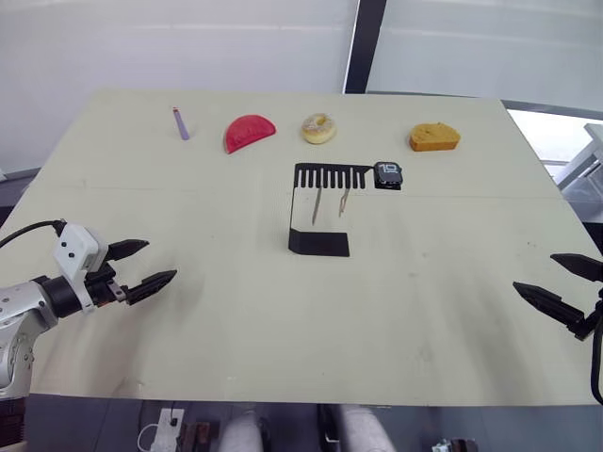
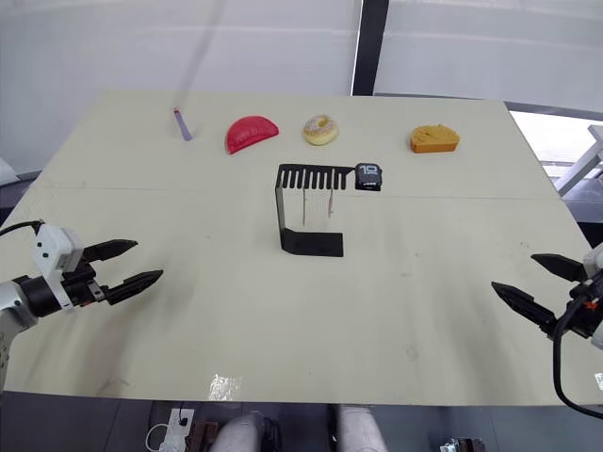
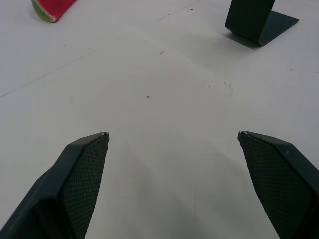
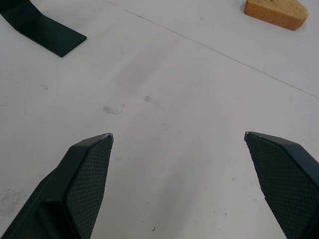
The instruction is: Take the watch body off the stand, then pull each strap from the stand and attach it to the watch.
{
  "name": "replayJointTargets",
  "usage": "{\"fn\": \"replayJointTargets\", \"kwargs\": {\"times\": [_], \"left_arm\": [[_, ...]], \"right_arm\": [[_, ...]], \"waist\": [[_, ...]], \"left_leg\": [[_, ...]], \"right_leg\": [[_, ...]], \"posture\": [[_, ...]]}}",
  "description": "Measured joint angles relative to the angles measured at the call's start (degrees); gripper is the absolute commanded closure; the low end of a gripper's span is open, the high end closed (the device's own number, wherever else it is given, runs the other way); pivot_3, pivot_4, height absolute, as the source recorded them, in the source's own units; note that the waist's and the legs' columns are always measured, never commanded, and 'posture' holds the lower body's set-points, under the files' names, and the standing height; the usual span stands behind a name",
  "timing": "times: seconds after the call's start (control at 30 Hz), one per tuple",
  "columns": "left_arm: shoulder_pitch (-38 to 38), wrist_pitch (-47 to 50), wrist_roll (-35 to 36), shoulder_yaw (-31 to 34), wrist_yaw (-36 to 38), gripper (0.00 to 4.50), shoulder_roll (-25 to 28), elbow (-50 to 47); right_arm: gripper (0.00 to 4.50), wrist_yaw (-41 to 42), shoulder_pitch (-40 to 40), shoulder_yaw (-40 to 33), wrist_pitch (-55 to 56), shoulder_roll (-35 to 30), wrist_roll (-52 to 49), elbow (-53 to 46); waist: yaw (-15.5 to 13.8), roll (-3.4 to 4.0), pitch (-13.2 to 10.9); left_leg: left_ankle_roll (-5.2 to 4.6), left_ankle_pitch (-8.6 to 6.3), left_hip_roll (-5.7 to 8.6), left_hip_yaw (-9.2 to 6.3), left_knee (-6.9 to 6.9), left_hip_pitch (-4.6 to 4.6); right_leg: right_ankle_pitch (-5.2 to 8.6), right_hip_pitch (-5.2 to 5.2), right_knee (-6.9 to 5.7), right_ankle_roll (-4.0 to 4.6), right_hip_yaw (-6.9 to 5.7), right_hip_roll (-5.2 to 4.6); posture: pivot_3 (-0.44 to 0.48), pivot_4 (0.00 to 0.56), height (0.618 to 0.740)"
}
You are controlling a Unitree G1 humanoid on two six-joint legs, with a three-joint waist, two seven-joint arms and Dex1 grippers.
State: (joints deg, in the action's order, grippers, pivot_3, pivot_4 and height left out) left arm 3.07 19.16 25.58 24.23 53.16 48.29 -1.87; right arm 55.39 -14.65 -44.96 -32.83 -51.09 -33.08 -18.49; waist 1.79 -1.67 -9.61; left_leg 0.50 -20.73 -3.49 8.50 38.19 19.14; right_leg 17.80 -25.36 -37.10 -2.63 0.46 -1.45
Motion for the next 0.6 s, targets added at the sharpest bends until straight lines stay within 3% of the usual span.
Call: {"fn": "replayJointTargets", "kwargs": {"times": [0.47,0.6], "left_arm": [[0.7,3.4,0.3,-1.5,-0.4,0.04,0.0,-2.8],[0.7,4.6,1.4,-2.7,0.6,0.04,0.0,-5.2]], "right_arm": [[0.00,-4.4,1.4,3.3,0.3,2.9,0.3,-2.8],[0.00,-9.0,2.7,4.2,-0.2,6.3,0.3,-6.1]], "waist": [[-0.1,0.00,0.0],[-0.1,0.00,0.0]], "left_leg": [[0.03,0.02,0.01,0.00,0.06,-0.01],[0.03,0.02,0.01,0.01,0.06,-0.01]], "right_leg": [[0.00,-0.01,-0.10,-0.01,0.01,0.00],[0.00,-0.02,-0.15,-0.01,0.01,-0.01]], "posture": [[0.000,0.150,0.737],[0.000,0.150,0.737]]}}
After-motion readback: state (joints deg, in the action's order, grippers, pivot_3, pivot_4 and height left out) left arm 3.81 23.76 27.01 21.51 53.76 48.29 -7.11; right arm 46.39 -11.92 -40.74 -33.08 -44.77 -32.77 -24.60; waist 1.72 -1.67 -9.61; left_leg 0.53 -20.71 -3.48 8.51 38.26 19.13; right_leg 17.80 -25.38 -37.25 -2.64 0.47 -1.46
